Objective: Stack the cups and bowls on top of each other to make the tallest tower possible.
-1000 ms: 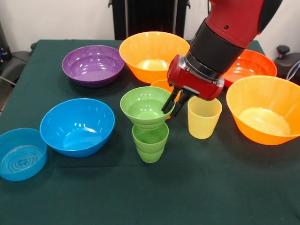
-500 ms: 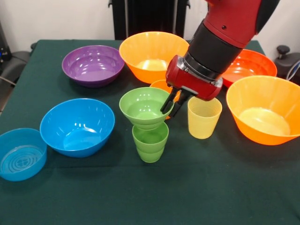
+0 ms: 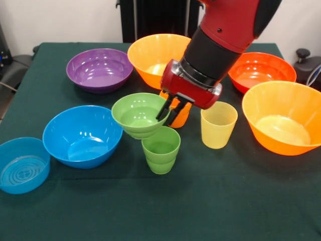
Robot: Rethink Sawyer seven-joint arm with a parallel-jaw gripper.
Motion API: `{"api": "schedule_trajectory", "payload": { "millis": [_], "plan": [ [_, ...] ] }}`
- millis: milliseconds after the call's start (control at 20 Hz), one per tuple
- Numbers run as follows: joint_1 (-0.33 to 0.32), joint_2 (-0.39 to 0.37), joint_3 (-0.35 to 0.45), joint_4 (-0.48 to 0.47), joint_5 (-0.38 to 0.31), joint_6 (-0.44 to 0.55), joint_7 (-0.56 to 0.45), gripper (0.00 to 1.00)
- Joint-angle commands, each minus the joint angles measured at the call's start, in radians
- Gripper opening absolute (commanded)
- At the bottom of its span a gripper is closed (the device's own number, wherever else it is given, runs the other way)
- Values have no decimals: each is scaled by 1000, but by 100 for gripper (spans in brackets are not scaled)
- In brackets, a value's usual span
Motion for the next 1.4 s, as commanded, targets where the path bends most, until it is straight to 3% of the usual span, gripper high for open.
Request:
{"api": "schedule_trajectory", "payload": {
  "millis": [50, 400, 1400],
  "plan": [
    [-25, 2, 115, 12, 9, -9, 75, 0],
    [-7, -4, 113, 45, 14, -32, 112, 0],
    [21, 22, 91, 12, 52, 5, 163, 0]
  ]
}}
